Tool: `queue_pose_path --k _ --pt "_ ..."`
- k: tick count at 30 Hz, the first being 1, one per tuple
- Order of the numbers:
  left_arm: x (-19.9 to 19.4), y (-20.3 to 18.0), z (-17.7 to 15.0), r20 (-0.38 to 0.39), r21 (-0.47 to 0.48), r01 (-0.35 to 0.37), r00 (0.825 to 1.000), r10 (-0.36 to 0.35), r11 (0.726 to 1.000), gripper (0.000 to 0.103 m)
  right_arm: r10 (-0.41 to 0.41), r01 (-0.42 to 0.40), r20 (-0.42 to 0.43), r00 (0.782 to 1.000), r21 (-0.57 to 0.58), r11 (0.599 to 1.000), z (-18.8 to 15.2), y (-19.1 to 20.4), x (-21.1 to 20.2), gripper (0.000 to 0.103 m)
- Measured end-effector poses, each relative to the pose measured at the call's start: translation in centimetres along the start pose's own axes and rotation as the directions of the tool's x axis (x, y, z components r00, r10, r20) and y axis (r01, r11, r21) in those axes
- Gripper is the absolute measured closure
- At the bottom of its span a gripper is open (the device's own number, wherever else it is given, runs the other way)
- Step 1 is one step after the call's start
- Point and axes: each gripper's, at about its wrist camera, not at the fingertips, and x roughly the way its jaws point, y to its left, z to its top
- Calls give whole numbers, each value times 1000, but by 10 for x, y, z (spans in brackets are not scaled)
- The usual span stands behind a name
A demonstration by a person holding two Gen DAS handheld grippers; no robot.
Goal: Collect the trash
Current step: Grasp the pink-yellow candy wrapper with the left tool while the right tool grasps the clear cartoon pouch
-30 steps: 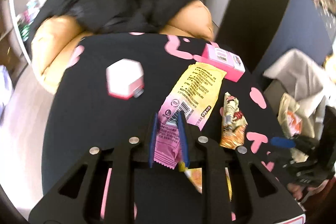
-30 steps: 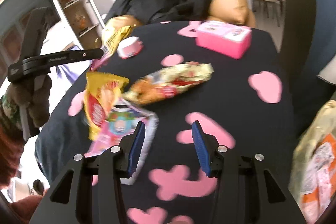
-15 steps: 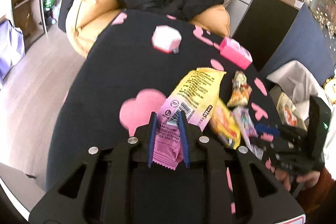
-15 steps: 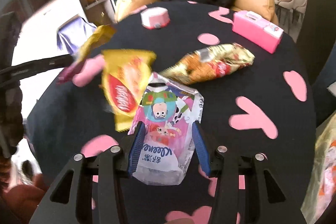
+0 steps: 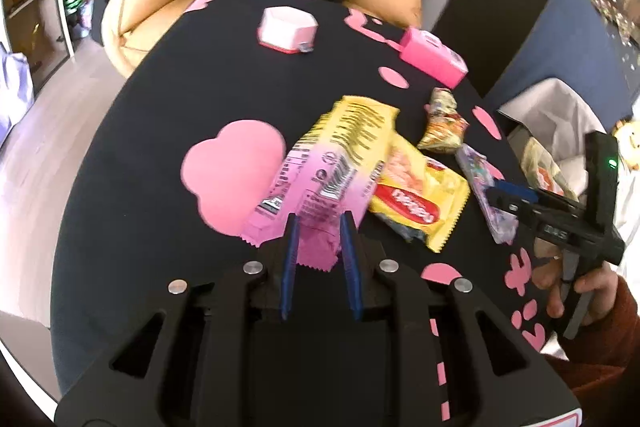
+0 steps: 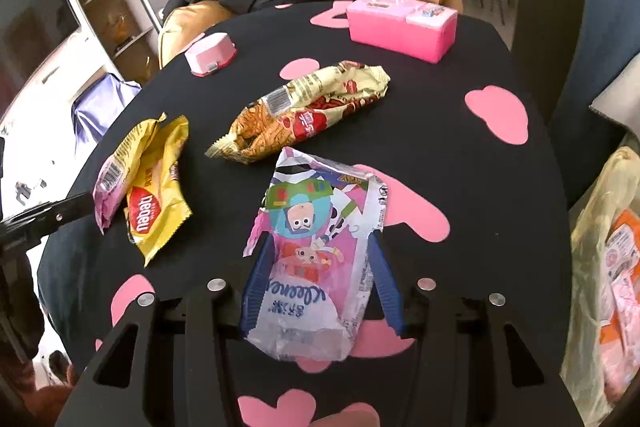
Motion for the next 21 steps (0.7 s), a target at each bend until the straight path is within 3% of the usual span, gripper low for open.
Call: queue_pose_path --k 2,9,14,19,21 --pt "-5 -4 3 14 23 12 1000 -12 1000 68 -16 16 -1 1000 -30 999 2 8 5 49" --pt "-18 -3 19 76 70 -25 997 20 997 55 -85 83 -7 996 -120 989 7 21 16 45" --pt "7 -11 31 25 135 -48 999 45 990 52 -54 52 -10 998 -164 985 8 17 16 47" --pt "12 -17 36 19 148 -34 999 31 988 52 -48 47 -5 999 -156 987 5 10 6 90" --pt "12 -17 37 17 154 -38 999 36 987 52 -38 37 1 999 -165 986 2 7 0 92"
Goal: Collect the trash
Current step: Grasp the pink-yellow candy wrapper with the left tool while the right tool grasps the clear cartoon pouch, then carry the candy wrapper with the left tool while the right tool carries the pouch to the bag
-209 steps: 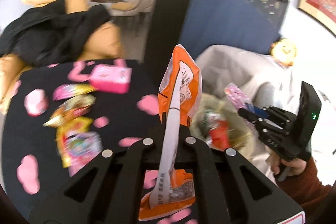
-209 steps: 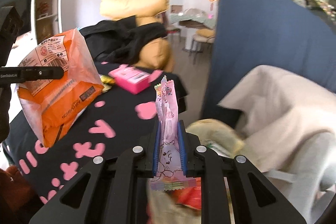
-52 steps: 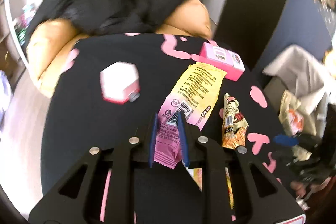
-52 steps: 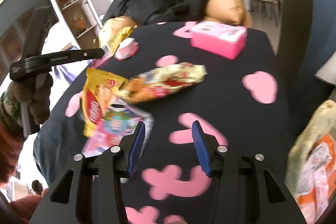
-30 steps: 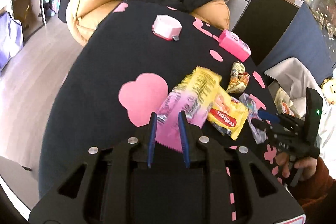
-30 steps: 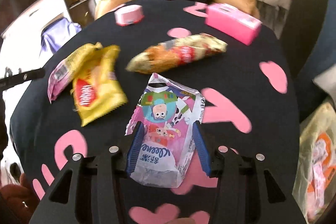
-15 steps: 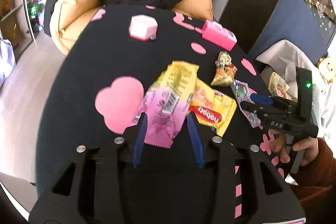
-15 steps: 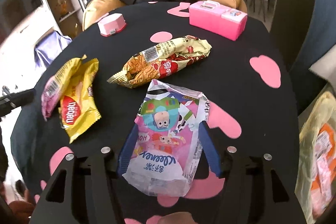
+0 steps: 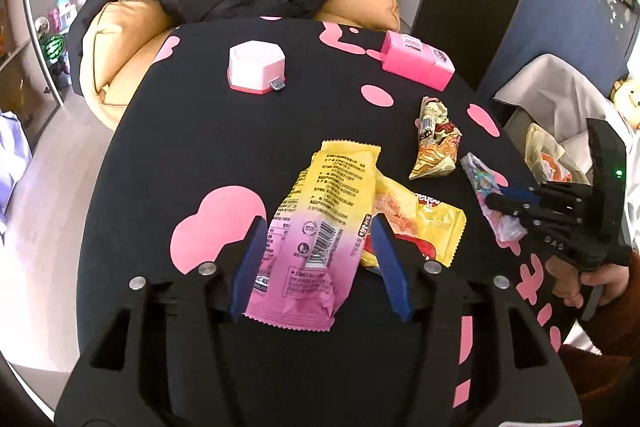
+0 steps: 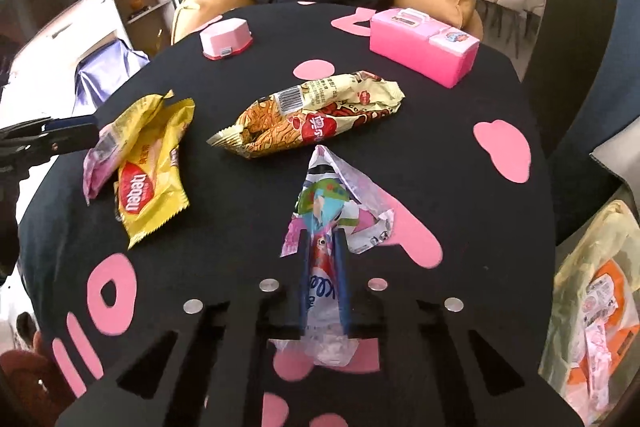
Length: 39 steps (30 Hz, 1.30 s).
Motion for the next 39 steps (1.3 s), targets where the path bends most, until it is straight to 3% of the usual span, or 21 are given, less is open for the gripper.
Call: queue_pose_path --k 5,12,17,20,28,32,39 --pt "5 3 0 -21 -15 -18 1000 18 1000 52 -26 31 66 997 -70 997 -6 6 -27 93" --pt "19 5 5 -57 -37 -28 998 26 999 52 -34 39 127 991 -34 999 -4 -3 -50 93" --pt "27 5 8 -83 -38 -31 996 28 999 84 -33 35 153 988 -8 999 -8 -12 -61 93" --pt "15 -2 13 -49 -19 -49 998 48 999 90 -41 40 182 982 5 999 -11 -18 -74 93" --pt "-44 -41 43 110 39 -61 992 56 997 91 -76 65 290 954 48 997 -20 -46 -126 93" --pt "-68 -79 61 186 78 -28 983 13 997 91 -114 100 331 937 60 993 -27 -61 -152 93" --pt "-83 -161 79 254 153 101 957 -138 983 91 -201 180 372 906 93 979 -44 -97 -191 93"
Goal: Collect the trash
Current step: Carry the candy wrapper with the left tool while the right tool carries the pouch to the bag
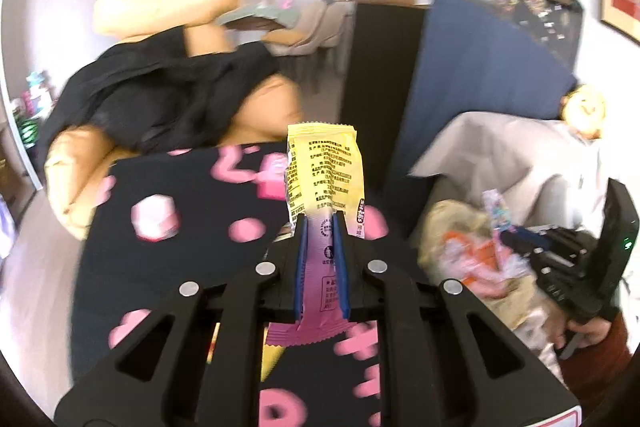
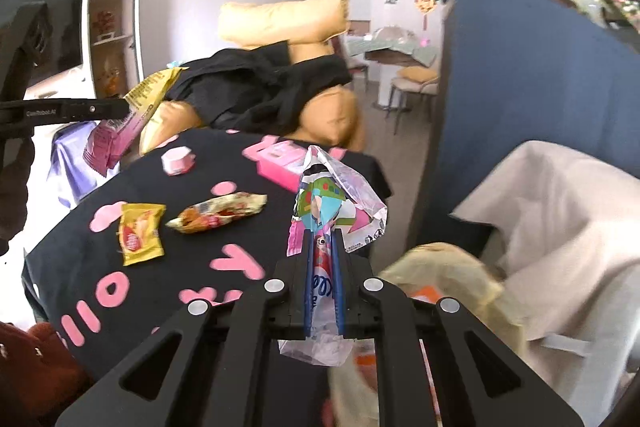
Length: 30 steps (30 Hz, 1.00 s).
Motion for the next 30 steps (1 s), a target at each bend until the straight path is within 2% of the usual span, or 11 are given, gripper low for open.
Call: queue_pose_path --k 6,12,15,20,30 --pt "36 -78 4 -23 56 153 988 -152 987 91 -88 87 20 996 43 995 -5 -47 -24 93" --pt "92 -138 -8 -131 61 279 954 -270 958 91 -153 152 14 988 70 986 -13 -83 -36 93" --pt "112 -153 -15 -159 49 317 939 -306 947 91 -176 175 8 984 85 981 -21 -97 -39 93" --pt "131 -168 -29 -200 28 343 922 -331 939 91 -187 186 -2 982 118 975 -32 -113 -40 93" --pt "151 -172 -45 -245 0 344 910 -334 939 91 -202 203 -17 979 142 969 -43 -125 -38 93"
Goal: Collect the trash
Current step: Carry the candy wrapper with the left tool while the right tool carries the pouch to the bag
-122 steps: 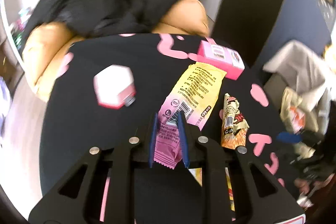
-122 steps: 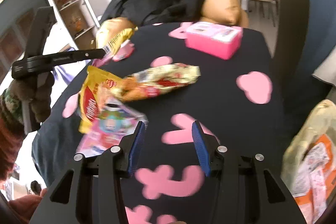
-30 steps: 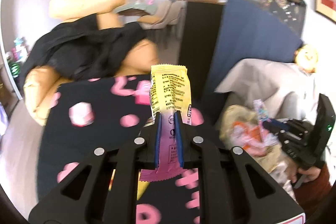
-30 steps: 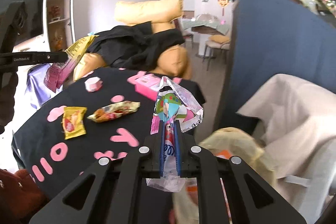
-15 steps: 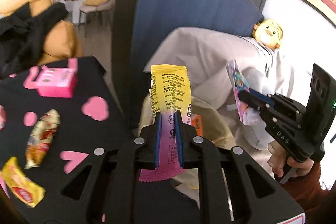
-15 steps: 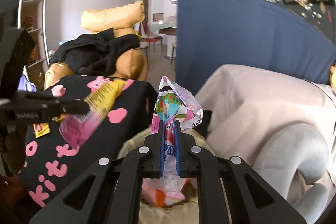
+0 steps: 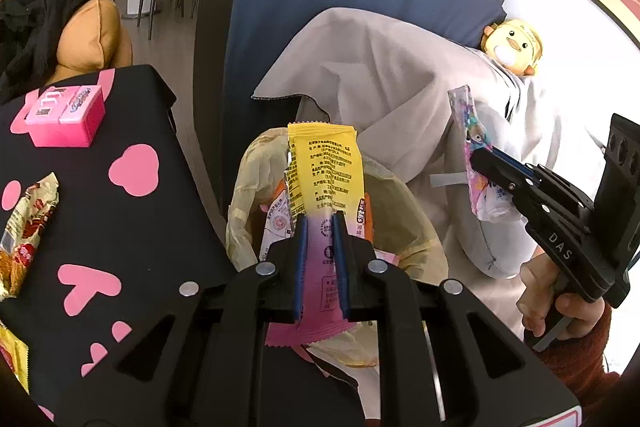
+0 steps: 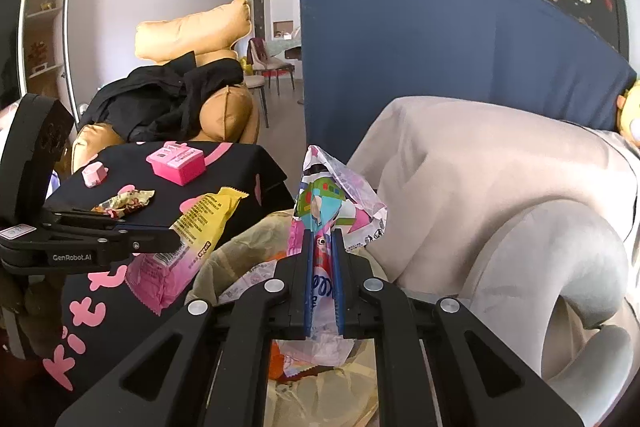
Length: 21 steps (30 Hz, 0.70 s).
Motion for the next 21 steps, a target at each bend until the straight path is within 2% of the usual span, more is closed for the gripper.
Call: queue_pose_path --k 7,9,12,13,21 --pt "20 -6 8 4 -17 16 1000 -16 1000 91 -18 18 -9 1000 33 999 -4 -13 -2 93" --pt "30 -7 11 -4 -34 40 999 -40 999 91 -23 24 -19 1000 42 999 -5 -15 1 93" --pt "46 -10 13 -40 -38 65 997 -66 997 81 -19 21 -34 999 59 998 -7 -17 4 93" --pt "49 -9 13 -48 -48 60 997 -62 997 75 -17 19 -37 999 60 998 -8 -18 5 93" --pt "16 11 3 -28 -50 -55 998 53 997 64 13 -11 -70 997 34 999 -11 -1 22 93"
